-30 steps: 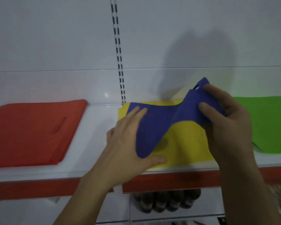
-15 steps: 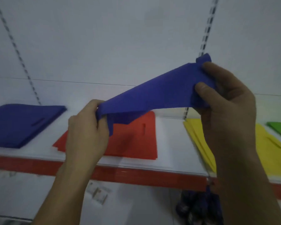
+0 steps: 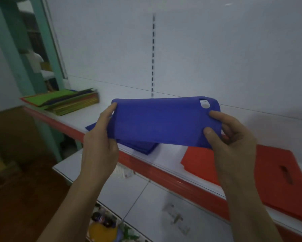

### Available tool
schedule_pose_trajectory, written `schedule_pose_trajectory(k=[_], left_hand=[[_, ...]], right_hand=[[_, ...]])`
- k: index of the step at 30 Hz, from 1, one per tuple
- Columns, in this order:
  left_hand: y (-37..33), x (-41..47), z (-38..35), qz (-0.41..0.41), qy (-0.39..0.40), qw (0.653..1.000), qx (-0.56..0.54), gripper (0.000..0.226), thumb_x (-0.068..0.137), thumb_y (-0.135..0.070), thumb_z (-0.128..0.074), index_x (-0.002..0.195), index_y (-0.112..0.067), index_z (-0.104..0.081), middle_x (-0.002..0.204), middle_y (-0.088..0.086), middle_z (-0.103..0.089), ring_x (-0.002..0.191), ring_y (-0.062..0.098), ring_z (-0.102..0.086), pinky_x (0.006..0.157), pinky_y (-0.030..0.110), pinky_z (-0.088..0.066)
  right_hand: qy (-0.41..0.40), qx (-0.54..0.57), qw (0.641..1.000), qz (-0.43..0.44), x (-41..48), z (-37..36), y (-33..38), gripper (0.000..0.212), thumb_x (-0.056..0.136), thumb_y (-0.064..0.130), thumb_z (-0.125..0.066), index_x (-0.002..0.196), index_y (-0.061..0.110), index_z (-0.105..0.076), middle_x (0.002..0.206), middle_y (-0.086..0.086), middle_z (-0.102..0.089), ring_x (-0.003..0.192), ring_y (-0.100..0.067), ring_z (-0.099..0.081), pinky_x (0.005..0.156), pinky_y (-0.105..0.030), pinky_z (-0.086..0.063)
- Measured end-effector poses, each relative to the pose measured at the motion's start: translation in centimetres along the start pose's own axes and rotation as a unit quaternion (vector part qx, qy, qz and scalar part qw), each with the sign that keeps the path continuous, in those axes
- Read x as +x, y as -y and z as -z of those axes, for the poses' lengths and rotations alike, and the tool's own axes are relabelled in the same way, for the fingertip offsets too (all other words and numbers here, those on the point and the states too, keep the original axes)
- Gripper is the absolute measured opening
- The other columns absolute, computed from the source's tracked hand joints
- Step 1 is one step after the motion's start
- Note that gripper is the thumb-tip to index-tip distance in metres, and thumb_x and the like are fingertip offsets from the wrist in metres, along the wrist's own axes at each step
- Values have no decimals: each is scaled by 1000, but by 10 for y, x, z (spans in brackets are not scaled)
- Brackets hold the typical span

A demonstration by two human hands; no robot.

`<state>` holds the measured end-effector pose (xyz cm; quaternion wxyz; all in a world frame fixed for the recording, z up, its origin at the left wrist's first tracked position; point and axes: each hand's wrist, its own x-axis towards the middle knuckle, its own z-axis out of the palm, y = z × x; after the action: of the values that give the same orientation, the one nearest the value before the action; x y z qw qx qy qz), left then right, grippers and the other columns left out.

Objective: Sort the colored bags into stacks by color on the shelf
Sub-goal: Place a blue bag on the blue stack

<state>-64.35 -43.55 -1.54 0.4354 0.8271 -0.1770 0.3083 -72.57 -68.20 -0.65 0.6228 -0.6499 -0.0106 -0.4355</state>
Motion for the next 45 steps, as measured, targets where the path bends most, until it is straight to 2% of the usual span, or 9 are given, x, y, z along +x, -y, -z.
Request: schedule_pose_trajectory(k=[4,9,13,18,21,25,32,39,45], left_hand=[[44,28,9,-14,-3,1000,20,74,93,6,-53,154,-29,-28,122,5,-64,92,13,-65,74,21,-54],[108,71,-7,-24,81,993,83,65,99,-11,-49,156,-27,-23,151,4,-44,133,23,-46,106,38,-40],[169,103,-21,2,227,966,125,69,99,-5,-44,155,-37,-18,158,-1,-32,142,18,-33,116,38,-29],[219,127,-19,-24,353,923,152,71,90,8,-46,148,-31,-38,156,-5,-36,143,13,-33,119,29,-24],[231,137,-13,-41,404,905,123,57,95,-1,-48,141,-33,-47,151,-16,-38,138,1,-31,116,22,-21],[240,143,-14,-68,387,915,94,42,91,-39,-39,129,-38,-57,142,-20,-44,130,-4,-34,111,23,-25],[265,170,-16,-115,366,917,111,50,95,-60,-39,132,-32,-57,145,-9,-46,132,10,-43,110,33,-36],[304,225,38,-160,305,929,135,51,92,-56,-42,133,-28,-57,148,-2,-46,137,17,-42,110,41,-38],[367,263,111,-164,235,953,100,35,93,-36,-55,127,-27,-59,137,-10,-50,124,1,-45,100,16,-32]], right_hand=[[20,-19,999,-15,2,-51,-31,34,89,-9,-64,115,13,-69,117,0,-70,103,-7,-70,78,-21,-58],[57,-153,983,-81,17,-96,-78,40,92,5,-66,119,34,-65,115,24,-61,97,5,-64,70,-6,-51],[135,-278,943,-125,20,-120,-104,47,91,22,-68,136,33,-55,118,20,-61,96,6,-63,80,-19,-57],[244,-419,861,-154,15,-140,-116,54,93,41,-64,143,34,-46,129,16,-47,121,-6,-44,97,-16,-30],[225,-469,842,-142,6,-144,-124,44,90,44,-66,132,36,-57,147,7,-37,139,-15,-31,108,-23,-26],[162,-491,844,-140,5,-146,-122,31,88,47,-67,117,44,-57,157,10,-24,145,-13,-23,111,-35,-33],[136,-524,832,-122,5,-163,-122,42,88,47,-62,127,32,-55,128,14,-54,123,-11,-48,104,-32,-40],[139,-530,831,-97,18,-259,-110,47,92,51,-57,135,32,-52,141,12,-50,138,-16,-39,115,-46,-35],[174,-466,866,-46,26,-384,-119,43,93,47,-58,134,33,-53,138,16,-50,132,-10,-41,103,-24,-33]])
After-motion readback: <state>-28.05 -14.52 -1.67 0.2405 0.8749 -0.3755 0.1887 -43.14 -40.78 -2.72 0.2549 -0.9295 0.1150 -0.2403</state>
